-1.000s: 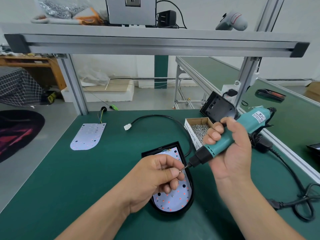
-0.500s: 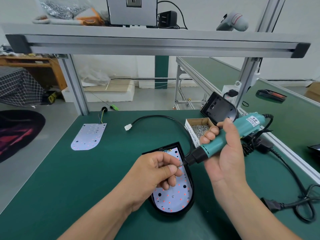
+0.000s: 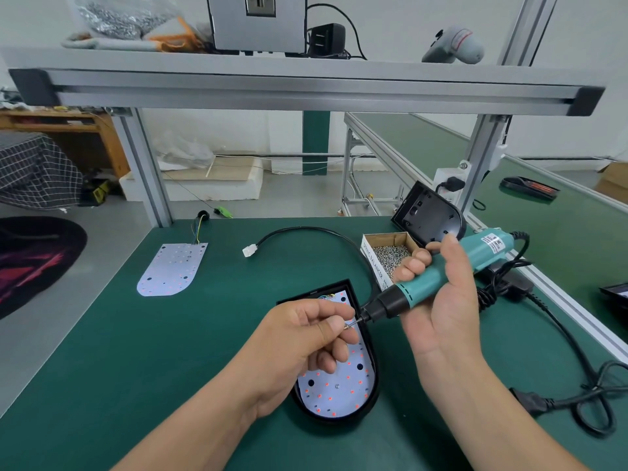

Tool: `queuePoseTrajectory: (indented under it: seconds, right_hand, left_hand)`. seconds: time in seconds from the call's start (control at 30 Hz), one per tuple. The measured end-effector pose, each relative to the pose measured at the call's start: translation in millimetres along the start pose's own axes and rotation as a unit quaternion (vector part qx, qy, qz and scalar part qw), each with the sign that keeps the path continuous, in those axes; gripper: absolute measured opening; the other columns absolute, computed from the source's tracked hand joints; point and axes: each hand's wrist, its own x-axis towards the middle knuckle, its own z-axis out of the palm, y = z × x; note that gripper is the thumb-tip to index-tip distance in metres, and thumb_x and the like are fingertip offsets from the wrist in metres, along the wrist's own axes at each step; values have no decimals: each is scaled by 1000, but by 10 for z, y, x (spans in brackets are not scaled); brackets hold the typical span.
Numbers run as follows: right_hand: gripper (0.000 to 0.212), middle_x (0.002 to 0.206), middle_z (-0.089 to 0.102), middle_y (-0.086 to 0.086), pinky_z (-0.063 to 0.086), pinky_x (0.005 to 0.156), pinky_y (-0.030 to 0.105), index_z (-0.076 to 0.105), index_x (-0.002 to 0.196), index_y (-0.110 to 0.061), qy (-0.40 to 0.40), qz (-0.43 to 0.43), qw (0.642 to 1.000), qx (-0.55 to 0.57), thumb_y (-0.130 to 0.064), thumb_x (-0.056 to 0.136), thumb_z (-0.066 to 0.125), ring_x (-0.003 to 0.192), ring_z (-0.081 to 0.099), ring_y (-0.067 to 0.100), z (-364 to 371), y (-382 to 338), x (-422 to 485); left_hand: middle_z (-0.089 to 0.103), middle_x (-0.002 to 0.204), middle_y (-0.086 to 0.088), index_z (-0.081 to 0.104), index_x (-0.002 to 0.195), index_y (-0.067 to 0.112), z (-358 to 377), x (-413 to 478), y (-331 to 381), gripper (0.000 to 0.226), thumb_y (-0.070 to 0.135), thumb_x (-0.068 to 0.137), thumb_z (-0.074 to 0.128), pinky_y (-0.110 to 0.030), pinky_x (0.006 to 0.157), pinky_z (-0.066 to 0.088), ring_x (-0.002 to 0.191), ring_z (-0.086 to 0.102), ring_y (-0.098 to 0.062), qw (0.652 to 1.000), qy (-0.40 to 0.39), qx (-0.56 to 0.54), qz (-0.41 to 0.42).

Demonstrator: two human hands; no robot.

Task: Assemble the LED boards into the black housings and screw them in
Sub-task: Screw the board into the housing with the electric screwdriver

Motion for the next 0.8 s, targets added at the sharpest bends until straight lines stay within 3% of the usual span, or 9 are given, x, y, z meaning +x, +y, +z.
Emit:
queuePoseTrajectory:
  seconds: [0.27, 0.4, 0.47, 0.57, 0.7, 0.8]
  right_hand:
    - [22, 75, 53, 0, 47, 57, 24, 61, 86, -15, -6, -2, 1000, 2, -29, 101, 68, 61, 49, 11, 13, -6, -11]
    - [22, 76, 53, 0, 48, 57, 24, 62, 85, -15, 0, -1, 1000, 10, -29, 100, 69, 61, 50, 12, 8, -31, -3]
    - [22, 76, 54, 0, 49, 57, 24, 62, 85, -15, 5, -5, 1000, 11, -29, 99, 70, 62, 51, 12, -7, -53, 12]
    - [21, 77, 54, -1, 50, 59, 25, 60, 89, -16, 12, -11, 1000, 13, -30, 99, 71, 63, 52, 12, -29, -78, 45]
    - [21, 77, 55, -1, 52, 58, 25, 60, 90, -16, 22, -13, 999, 18, -32, 98, 73, 62, 54, 12, -73, -83, 106]
    - [22, 76, 55, -1, 51, 57, 25, 61, 85, -17, 32, -13, 999, 17, -30, 97, 74, 60, 53, 12, -92, -64, 151]
  left_hand:
    - [77, 97, -18, 74, 117, 4, 12, 1, 9, 21, 8, 110, 54, -23, 57, 53, 68, 65, -18, 1000, 0, 0, -16]
    - [70, 79, -5, 82, 102, 18, -51, 42, 26, 25, 15, 109, 57, -20, 48, 40, 54, 49, -13, 995, 66, 71, 4]
    - [58, 65, 7, 82, 93, 28, -152, 99, 59, 22, 23, 104, 64, -18, 47, 35, 49, 40, -9, 979, 142, 142, 28]
    - [46, 57, 16, 76, 96, 37, -377, 180, 91, 8, 45, 94, 74, -28, 58, 42, 51, 43, -4, 912, 254, 316, 66]
    - [52, 68, 13, 68, 108, 43, -465, 259, 93, 45, 76, 76, 68, -30, 61, 42, 65, 55, -5, 870, 255, 423, 10]
    - [68, 73, 12, 73, 87, 35, -404, 323, 52, 52, 83, 67, 65, -33, 67, 53, 73, 66, -8, 859, 220, 463, -16]
